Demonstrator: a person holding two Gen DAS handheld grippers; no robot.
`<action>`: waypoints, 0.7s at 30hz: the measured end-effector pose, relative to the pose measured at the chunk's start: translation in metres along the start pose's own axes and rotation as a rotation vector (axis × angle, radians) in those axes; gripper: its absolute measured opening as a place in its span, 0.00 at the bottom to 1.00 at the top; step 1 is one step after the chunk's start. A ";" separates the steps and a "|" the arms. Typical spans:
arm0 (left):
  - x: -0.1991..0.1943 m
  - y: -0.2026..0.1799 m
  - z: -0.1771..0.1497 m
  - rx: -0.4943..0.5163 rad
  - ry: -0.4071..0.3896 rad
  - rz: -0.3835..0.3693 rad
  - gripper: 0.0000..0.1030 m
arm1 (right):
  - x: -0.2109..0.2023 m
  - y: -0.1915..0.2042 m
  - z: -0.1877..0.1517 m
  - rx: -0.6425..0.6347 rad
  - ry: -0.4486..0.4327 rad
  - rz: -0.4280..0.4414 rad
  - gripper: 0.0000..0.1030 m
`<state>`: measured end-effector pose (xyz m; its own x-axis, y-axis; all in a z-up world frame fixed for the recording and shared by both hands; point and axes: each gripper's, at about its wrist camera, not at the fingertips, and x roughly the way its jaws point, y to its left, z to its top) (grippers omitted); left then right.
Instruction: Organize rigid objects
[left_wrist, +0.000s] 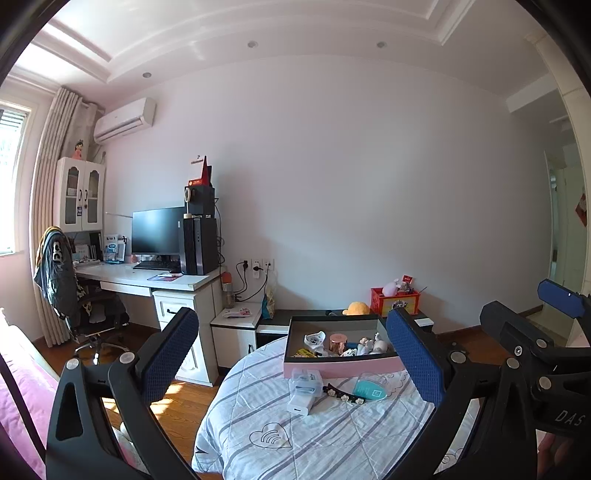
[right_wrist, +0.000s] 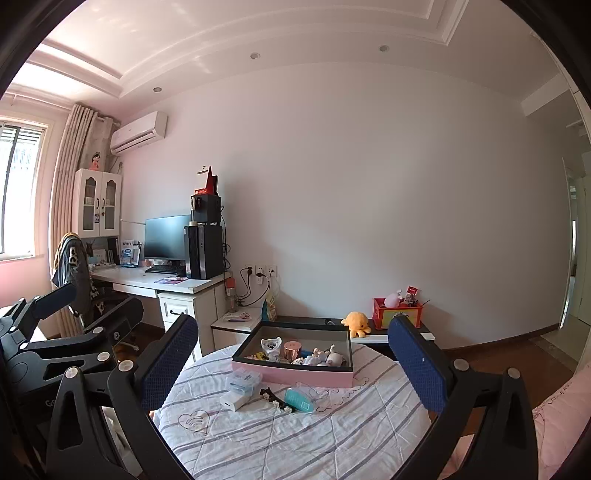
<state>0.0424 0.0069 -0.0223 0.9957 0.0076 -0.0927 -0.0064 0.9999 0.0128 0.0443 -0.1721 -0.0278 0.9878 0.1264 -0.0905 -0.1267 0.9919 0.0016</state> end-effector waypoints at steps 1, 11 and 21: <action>0.004 0.000 -0.002 0.001 0.009 -0.002 1.00 | 0.003 0.000 -0.002 0.001 0.008 0.001 1.00; 0.072 0.002 -0.047 0.008 0.198 -0.040 1.00 | 0.061 -0.008 -0.039 0.012 0.154 0.008 1.00; 0.165 0.014 -0.118 0.030 0.454 -0.029 1.00 | 0.149 -0.028 -0.109 0.031 0.402 0.008 1.00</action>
<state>0.1958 0.0232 -0.1549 0.8537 -0.0095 -0.5206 0.0305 0.9990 0.0317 0.1856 -0.1820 -0.1503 0.8722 0.1257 -0.4727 -0.1251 0.9916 0.0330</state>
